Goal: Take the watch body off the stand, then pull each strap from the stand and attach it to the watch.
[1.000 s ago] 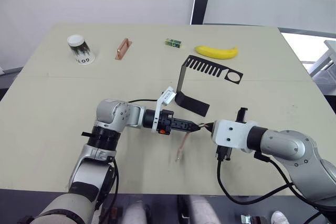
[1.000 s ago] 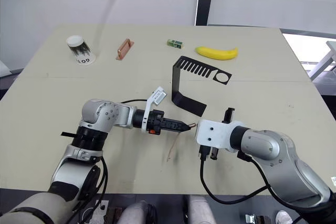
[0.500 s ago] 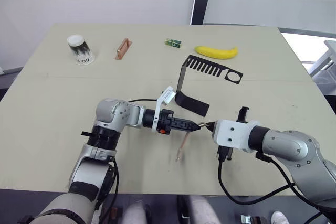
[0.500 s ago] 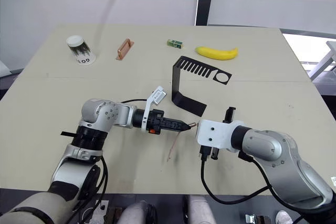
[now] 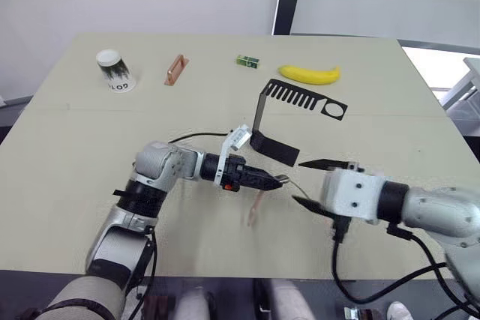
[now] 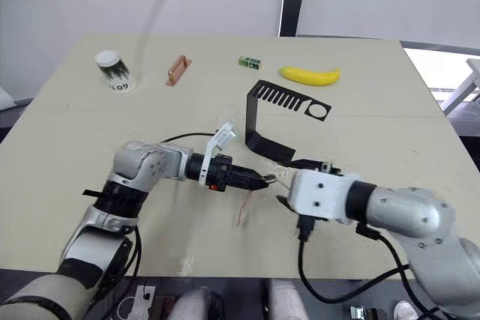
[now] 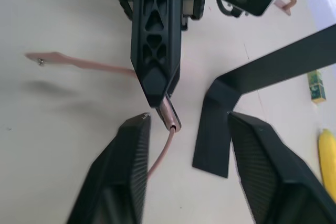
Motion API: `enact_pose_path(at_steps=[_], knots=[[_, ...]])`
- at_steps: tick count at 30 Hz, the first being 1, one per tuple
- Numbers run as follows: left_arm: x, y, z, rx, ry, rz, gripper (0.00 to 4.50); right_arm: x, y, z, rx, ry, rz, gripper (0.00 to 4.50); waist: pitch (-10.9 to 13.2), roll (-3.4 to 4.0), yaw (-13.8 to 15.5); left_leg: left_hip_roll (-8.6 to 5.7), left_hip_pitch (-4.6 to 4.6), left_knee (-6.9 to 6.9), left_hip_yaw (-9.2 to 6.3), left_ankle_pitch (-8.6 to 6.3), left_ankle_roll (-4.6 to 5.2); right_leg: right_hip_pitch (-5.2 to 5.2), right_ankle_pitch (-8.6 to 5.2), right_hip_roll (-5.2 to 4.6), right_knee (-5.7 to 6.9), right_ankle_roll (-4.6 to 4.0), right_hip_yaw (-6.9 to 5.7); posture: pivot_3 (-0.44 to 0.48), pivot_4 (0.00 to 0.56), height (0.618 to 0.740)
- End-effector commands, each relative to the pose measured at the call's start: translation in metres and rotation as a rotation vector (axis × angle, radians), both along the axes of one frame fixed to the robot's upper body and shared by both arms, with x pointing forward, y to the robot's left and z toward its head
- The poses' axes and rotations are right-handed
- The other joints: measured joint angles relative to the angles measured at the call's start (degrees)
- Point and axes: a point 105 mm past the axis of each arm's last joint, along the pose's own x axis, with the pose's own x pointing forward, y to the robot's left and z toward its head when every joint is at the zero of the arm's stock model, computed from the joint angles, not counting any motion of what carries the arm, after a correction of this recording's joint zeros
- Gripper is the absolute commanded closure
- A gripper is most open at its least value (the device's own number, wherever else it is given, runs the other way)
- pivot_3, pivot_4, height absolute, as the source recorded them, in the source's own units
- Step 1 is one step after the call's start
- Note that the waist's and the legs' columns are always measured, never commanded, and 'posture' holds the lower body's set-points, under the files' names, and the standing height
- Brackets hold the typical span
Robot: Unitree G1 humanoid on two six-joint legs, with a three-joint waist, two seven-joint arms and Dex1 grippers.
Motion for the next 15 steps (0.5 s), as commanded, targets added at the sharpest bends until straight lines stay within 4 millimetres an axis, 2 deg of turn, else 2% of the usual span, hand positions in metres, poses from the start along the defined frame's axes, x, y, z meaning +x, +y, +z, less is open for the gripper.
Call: enact_pose_path(at_steps=[1, 6, 11, 15], knots=[[-0.013, 0.006, 0.016, -0.025, -0.288, -0.152, 2.92, -0.021, -0.017, 0.016, 0.170, 0.155, 0.024, 0.06, 0.00, 0.00, 0.01, 0.00, 0.00, 0.00, 0.01, 0.00, 0.01, 0.00, 0.00, -0.01, -0.01, 0.00, 0.01, 0.000, 0.150, 0.740], [-0.021, 0.021, 0.024, -0.038, -0.563, -0.254, 2.92, -0.030, -0.035, 0.025, 0.329, 0.299, -0.016, 0.06, 0.00, 0.00, -0.06, 0.01, 0.04, -0.03, 0.01, -0.01, 0.02, 0.04, -0.01, -0.01, -0.03, -0.01, 0.04, 0.000, 0.150, 0.740], [-0.028, 0.031, 0.029, -0.047, -0.820, -0.309, 2.92, -0.037, -0.035, 0.025, 0.346, 0.332, -0.016, 0.06, 0.00, 0.01, -0.03, 0.01, 0.00, -0.06, 0.00, -0.02, 0.06, 0.04, -0.01, 0.00, -0.08, -0.01, 0.05, 0.000, 0.150, 0.740], [-0.025, 0.039, 0.026, -0.008, -0.987, -0.322, 2.92, -0.042, -0.034, 0.021, 0.333, 0.339, -0.015, 0.06, 0.00, 0.00, -0.01, 0.01, -0.01, -0.06, 0.00, -0.02, 0.06, 0.04, 0.00, 0.00, -0.09, 0.00, 0.05, 0.000, 0.150, 0.740]])
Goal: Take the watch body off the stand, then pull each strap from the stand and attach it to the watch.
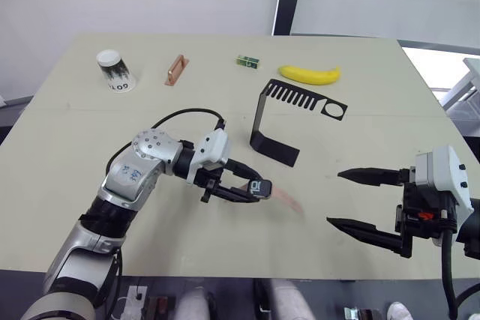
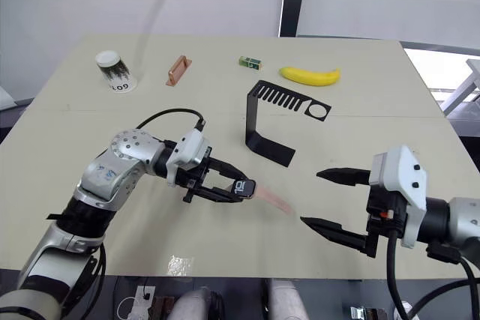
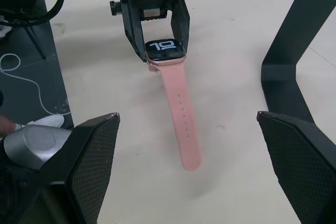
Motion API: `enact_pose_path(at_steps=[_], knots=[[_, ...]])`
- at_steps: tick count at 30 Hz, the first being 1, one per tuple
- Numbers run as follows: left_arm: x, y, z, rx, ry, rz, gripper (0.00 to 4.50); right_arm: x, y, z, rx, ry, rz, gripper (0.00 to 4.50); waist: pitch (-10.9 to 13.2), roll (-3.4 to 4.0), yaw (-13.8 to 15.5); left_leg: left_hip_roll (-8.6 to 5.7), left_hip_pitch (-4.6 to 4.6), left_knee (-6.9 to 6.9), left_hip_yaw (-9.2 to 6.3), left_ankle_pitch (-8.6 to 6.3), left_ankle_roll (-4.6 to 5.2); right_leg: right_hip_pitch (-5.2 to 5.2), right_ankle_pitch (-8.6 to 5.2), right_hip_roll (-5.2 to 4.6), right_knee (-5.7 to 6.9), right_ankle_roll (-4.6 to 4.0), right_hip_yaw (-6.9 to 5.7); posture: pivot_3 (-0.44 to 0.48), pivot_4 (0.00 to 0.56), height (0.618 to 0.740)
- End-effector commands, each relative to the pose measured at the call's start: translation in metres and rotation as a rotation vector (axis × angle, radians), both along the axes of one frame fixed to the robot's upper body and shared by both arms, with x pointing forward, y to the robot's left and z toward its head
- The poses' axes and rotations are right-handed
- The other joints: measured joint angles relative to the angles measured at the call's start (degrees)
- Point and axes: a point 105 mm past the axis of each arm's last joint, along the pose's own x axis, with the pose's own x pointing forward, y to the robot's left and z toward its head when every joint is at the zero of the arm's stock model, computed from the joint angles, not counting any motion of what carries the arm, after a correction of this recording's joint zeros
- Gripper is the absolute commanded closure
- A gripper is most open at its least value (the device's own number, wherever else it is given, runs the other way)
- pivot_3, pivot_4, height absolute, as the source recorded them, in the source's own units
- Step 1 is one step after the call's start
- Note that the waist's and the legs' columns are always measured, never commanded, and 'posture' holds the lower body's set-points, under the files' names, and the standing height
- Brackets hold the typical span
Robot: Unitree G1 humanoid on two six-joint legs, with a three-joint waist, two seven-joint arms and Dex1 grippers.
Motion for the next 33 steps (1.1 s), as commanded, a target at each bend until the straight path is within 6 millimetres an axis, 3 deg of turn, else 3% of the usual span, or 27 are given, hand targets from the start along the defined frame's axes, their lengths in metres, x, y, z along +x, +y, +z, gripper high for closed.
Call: enact_pose_path(at_steps=[1, 14, 17, 23, 33], knots=[[0.000, 0.006, 0.009, -0.007, -0.176, -0.016, 2.92, -0.005, 0.004, 0.005, -0.018, -0.052, 0.016, 0.06, 0.00, 0.00, 0.00, 0.00, -0.01, 0.00, 0.00, 0.00, 0.00, 0.00, 0.00, 0.00, -0.01, 0.01, 0.00, 0.000, 0.150, 0.740], [-0.003, 0.006, 0.004, 0.007, -0.162, 0.013, 2.92, -0.004, 0.007, 0.002, -0.011, -0.064, 0.007, 0.06, 0.00, 0.00, -0.04, 0.02, -0.01, 0.00, 0.01, 0.00, 0.00, 0.00, 0.01, 0.03, -0.01, 0.01, 0.00, 0.000, 0.150, 0.740], [-0.002, 0.003, 0.001, 0.024, -0.089, 0.051, 2.92, -0.004, 0.006, 0.001, -0.008, -0.059, 0.003, 0.06, 0.00, 0.00, -0.03, 0.03, 0.00, 0.00, 0.01, 0.00, 0.00, 0.00, 0.01, 0.03, -0.01, 0.01, 0.00, 0.000, 0.150, 0.740], [-0.005, -0.007, -0.018, 0.102, 0.026, 0.128, 2.92, -0.004, 0.007, -0.007, -0.011, -0.039, -0.004, 0.06, 0.00, 0.00, -0.05, 0.03, -0.01, 0.00, 0.01, 0.00, 0.00, 0.01, 0.01, 0.03, -0.02, 0.02, 0.01, 0.000, 0.150, 0.740], [-0.004, -0.014, -0.050, 0.226, -0.014, 0.152, 2.92, -0.004, 0.004, -0.018, -0.047, -0.025, -0.022, 0.06, 0.00, 0.00, 0.00, 0.03, 0.01, 0.00, 0.01, 0.00, 0.00, 0.01, 0.00, 0.04, -0.02, 0.02, 0.02, 0.000, 0.150, 0.740]])
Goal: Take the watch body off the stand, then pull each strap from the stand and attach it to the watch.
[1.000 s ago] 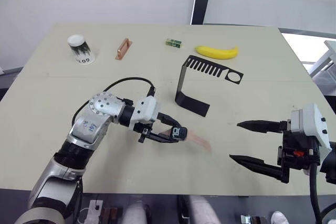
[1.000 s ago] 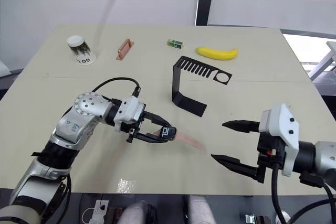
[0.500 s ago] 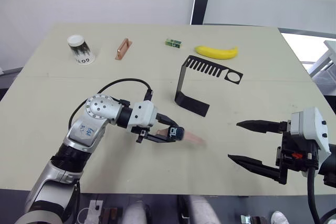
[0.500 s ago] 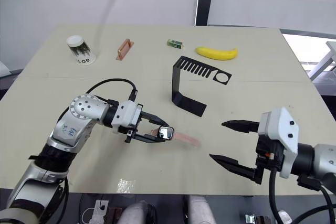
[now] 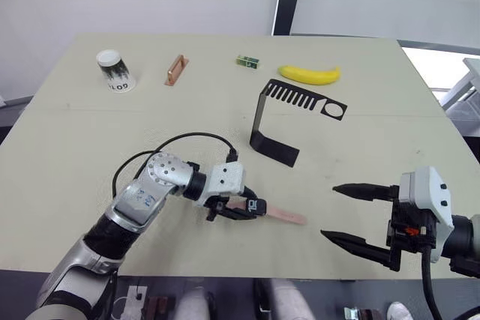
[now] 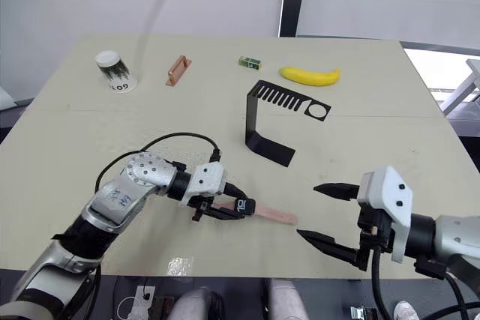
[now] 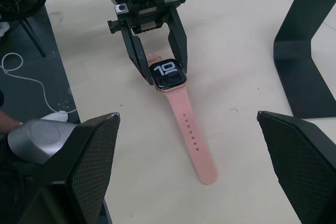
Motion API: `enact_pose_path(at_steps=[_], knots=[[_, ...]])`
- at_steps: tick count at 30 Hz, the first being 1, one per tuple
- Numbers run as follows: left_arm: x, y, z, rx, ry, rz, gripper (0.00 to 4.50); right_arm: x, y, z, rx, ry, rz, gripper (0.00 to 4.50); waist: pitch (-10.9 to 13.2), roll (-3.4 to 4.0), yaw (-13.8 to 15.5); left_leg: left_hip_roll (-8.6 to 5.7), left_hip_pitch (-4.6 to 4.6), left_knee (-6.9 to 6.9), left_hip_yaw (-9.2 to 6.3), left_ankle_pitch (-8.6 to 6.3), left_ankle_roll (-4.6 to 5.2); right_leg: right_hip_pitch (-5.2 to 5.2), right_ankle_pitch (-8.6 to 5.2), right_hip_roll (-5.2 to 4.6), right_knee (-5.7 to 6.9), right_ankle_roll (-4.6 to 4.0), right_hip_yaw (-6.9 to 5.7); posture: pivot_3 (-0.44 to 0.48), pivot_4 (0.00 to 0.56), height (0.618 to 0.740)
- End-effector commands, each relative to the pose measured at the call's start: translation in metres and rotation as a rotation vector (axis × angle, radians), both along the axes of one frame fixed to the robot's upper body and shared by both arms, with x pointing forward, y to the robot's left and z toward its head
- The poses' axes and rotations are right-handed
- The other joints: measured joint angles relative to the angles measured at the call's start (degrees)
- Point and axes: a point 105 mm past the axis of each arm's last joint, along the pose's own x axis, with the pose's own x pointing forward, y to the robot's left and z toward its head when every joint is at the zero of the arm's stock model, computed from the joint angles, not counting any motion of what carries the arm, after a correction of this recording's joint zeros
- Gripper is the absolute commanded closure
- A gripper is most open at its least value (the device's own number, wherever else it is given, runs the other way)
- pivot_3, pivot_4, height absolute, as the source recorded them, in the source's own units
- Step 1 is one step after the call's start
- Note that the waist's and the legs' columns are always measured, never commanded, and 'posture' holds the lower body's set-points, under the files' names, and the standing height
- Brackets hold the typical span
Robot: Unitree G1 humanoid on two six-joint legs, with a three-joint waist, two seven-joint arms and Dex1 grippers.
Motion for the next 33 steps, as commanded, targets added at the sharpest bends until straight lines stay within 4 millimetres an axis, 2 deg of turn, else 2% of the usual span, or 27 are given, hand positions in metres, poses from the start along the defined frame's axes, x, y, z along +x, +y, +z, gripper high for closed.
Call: enact_pose_path(at_steps=[1, 11, 12, 14, 16, 17, 19, 21, 24, 27, 30, 33], knots=[[0.000, -0.006, -0.002, 0.011, -0.039, -0.005, 2.92, -0.001, 0.002, 0.003, -0.034, -0.043, 0.010, 0.06, 0.00, 0.00, 0.04, 0.00, 0.00, 0.00, 0.00, 0.00, 0.00, 0.00, 0.00, 0.00, 0.00, 0.00, 0.00, 0.000, 0.150, 0.740], [-0.001, -0.002, -0.027, 0.109, -0.010, 0.023, 2.92, 0.000, 0.000, -0.007, -0.076, -0.046, -0.003, 0.06, 0.00, 0.00, -0.01, 0.00, 0.00, 0.00, 0.00, 0.00, 0.01, 0.00, 0.00, 0.01, 0.00, 0.00, 0.01, 0.000, 0.150, 0.740], [-0.002, -0.002, -0.025, 0.100, 0.007, 0.025, 1.89, 0.000, 0.000, -0.008, -0.077, -0.045, -0.002, 0.00, 0.00, 0.00, 0.00, 0.00, 0.01, 0.00, 0.01, 0.00, 0.01, 0.00, 0.00, 0.00, 0.00, 0.00, 0.01, 0.000, 0.150, 0.740], [-0.004, -0.001, -0.014, 0.044, 0.052, 0.033, 1.01, -0.001, 0.000, -0.010, -0.083, -0.044, 0.000, 0.00, 0.00, 0.00, 0.06, 0.00, 0.00, 0.00, 0.00, 0.00, 0.01, 0.00, 0.00, 0.00, -0.01, 0.00, 0.01, 0.000, 0.150, 0.740], [0.000, 0.009, 0.006, -0.035, 0.109, 0.071, 0.08, -0.002, -0.003, -0.011, -0.090, -0.040, 0.002, 0.00, 0.00, 0.00, 0.03, 0.00, -0.01, 0.00, 0.00, 0.00, 0.01, 0.00, 0.00, -0.01, 0.00, 0.00, 0.01, 0.000, 0.150, 0.740], [0.001, 0.015, 0.014, -0.063, 0.133, 0.089, 0.08, -0.003, -0.005, -0.010, -0.092, -0.038, 0.002, 0.00, 0.00, 0.00, -0.03, 0.01, -0.01, 0.00, 0.00, 0.00, 0.01, 0.00, 0.00, 0.00, 0.00, 0.00, 0.00, 0.000, 0.150, 0.740], [-0.002, 0.040, 0.037, -0.126, 0.188, 0.074, 0.03, -0.006, -0.011, -0.009, -0.098, -0.030, -0.001, 0.00, 0.00, 0.00, -0.18, 0.02, 0.01, 0.00, 0.00, 0.00, 0.01, 0.00, 0.00, 0.01, 0.02, -0.01, 0.00, 0.000, 0.150, 0.740], [-0.012, 0.079, 0.059, -0.140, 0.234, 0.053, 0.03, -0.010, -0.020, -0.005, -0.099, -0.013, -0.009, 0.00, 0.01, -0.01, -0.45, 0.05, 0.03, 0.00, 0.03, 0.01, -0.01, -0.02, -0.02, 0.03, 0.06, -0.05, 0.00, 0.000, 0.150, 0.740], [-0.019, 0.130, 0.070, -0.052, 0.246, 0.120, 0.03, -0.015, -0.033, 0.000, -0.101, 0.006, -0.025, 0.00, 0.02, -0.03, -0.53, 0.15, 0.08, -0.02, 0.04, 0.00, -0.08, -0.03, -0.07, 0.08, 0.06, -0.13, -0.04, 0.000, 0.150, 0.740], [-0.021, 0.166, 0.074, 0.033, 0.218, 0.218, 0.03, -0.021, -0.047, 0.002, -0.122, 0.042, -0.037, 0.00, 0.01, -0.02, -0.04, 0.11, 0.11, -0.03, 0.05, -0.03, -0.04, 0.01, -0.08, 0.03, -0.01, -0.12, -0.05, 0.000, 0.150, 0.740], [-0.018, 0.193, 0.080, 0.054, 0.167, 0.321, 0.03, -0.021, -0.060, 0.004, -0.147, 0.036, -0.064, 0.00, -0.01, -0.15, 0.47, 0.09, 0.07, -0.03, 0.03, -0.06, 0.03, 0.04, -0.06, 0.00, -0.11, -0.10, -0.09, 0.000, 0.150, 0.740], [-0.020, 0.196, 0.078, 0.042, 0.139, 0.319, 0.03, -0.017, -0.070, 0.005, -0.157, 0.018, -0.086, 0.00, -0.01, -0.22, 0.45, 0.09, 0.04, -0.03, 0.05, -0.12, 0.09, 0.04, -0.06, 0.00, -0.16, -0.09, -0.10, 0.000, 0.150, 0.740]])
